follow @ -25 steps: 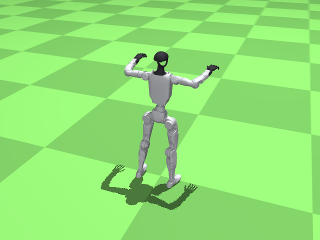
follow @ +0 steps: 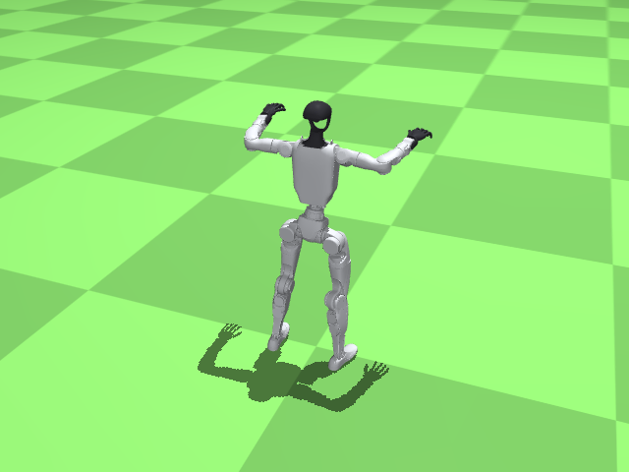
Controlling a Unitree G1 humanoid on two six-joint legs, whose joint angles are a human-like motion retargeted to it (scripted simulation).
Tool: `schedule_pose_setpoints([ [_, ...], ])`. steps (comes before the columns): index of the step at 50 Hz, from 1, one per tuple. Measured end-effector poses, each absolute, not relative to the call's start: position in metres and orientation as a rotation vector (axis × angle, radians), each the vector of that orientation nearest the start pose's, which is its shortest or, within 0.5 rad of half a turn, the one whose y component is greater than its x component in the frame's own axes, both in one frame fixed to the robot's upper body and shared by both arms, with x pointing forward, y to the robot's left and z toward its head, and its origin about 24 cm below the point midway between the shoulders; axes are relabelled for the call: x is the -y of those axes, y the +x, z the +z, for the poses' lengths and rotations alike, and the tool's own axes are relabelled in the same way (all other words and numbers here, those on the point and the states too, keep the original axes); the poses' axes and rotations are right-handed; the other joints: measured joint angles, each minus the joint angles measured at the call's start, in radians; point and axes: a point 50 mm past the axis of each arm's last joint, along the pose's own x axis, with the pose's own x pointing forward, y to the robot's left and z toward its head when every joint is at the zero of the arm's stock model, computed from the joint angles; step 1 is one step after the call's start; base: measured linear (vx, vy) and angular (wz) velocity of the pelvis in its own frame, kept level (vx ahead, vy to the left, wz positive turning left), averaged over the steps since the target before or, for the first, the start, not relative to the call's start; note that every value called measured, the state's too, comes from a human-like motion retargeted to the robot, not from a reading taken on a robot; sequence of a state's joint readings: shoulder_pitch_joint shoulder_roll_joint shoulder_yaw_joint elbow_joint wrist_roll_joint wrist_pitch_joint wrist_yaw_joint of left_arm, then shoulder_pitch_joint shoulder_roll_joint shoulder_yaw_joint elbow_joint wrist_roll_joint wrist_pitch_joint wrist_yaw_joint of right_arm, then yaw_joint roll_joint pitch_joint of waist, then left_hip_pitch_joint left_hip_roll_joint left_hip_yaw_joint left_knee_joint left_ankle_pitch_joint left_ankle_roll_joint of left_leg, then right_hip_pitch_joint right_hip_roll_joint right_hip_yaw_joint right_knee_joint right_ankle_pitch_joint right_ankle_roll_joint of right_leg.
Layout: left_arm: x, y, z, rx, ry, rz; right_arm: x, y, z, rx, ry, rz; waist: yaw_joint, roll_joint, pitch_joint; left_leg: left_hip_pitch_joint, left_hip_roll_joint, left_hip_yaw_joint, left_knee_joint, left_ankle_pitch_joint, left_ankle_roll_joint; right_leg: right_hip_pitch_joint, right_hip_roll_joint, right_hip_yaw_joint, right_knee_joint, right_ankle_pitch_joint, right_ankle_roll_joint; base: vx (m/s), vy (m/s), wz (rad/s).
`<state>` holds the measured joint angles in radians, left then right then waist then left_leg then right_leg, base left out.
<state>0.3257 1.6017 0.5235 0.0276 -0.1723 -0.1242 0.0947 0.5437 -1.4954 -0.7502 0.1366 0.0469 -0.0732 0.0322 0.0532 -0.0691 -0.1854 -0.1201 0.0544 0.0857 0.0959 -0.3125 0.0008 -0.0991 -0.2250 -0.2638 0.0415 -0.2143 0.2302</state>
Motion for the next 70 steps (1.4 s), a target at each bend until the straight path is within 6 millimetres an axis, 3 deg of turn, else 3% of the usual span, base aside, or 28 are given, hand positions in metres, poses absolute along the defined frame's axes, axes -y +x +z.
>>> schedule_pose_setpoints([
  [40,-0.342,0.228,0.309,0.272,1.475,0.197,0.396,0.202,0.297,0.002,-1.508,-0.34,-0.017,0.002,-0.007,-0.002,0.001,-0.003,0.001,-0.001,-0.009,0.001,0.0,-0.007,0.001,-0.009,0.012,0.0,0.0,0.0],
  [45,-0.342,0.228,0.31,0.287,1.466,0.192,0.396,0.202,0.297,0.007,-1.514,-0.339,-0.011,0.002,-0.007,-0.007,0.023,0.006,0.0,0.001,-0.037,-0.008,0.028,0.0,-0.004,-0.002,0.032,-0.03,-0.08,-0.06],
  [50,-0.342,0.228,0.31,0.288,1.465,0.192,0.396,0.202,0.297,0.006,-1.514,-0.34,-0.011,0.002,-0.007,-0.007,0.023,0.006,0.0,0.001,-0.037,-0.008,0.028,0.001,-0.004,-0.002,0.032,0.01,0.02,0.02],
  [53,-0.34,0.228,0.304,0.309,1.398,0.201,0.393,0.203,0.294,0.037,-1.457,-0.336,-0.02,-0.002,0.004,-0.004,-0.003,-0.005,0.0,0.0,-0.006,0.001,-0.003,-0.005,-0.001,-0.009,0.01,0.04,0.13,0.13],
  [57,-0.342,0.227,0.283,0.328,1.206,0.221,0.387,0.207,0.284,0.089,-1.361,-0.331,-0.016,-0.007,0.027,-0.005,-0.005,0.002,-0.002,0.003,0.002,-0.005,-0.004,0.006,-0.004,-0.003,-0.004,0.0,0.0,0.0],
  [61,-0.348,0.226,0.239,0.314,0.911,0.28,0.38,0.212,0.256,0.117,-1.209,-0.3,-0.008,-0.014,0.065,-0.012,-0.008,0.012,0.002,0.005,0.01,-0.021,-0.007,0.023,0.0,-0.001,-0.015,-0.05,0.01,-0.11],
  [65,-0.351,0.218,0.168,0.192,0.595,0.368,0.367,0.214,0.204,0.059,-1.034,-0.213,-0.012,-0.022,0.121,-0.026,-0.011,0.015,0.001,0.011,0.016,-0.041,-0.009,0.035,0.004,0.005,-0.024,-0.08,0.02,-0.08],
  [70,-0.353,0.199,0.05,-0.244,0.458,0.377,0.346,0.21,0.123,-0.184,-0.918,0.02,-0.028,-0.03,0.219,-0.049,-0.012,0.01,-0.004,0.016,0.011,-0.07,-0.009,0.042,0.01,0.011,-0.022,-0.1,0.02,0.02],
])
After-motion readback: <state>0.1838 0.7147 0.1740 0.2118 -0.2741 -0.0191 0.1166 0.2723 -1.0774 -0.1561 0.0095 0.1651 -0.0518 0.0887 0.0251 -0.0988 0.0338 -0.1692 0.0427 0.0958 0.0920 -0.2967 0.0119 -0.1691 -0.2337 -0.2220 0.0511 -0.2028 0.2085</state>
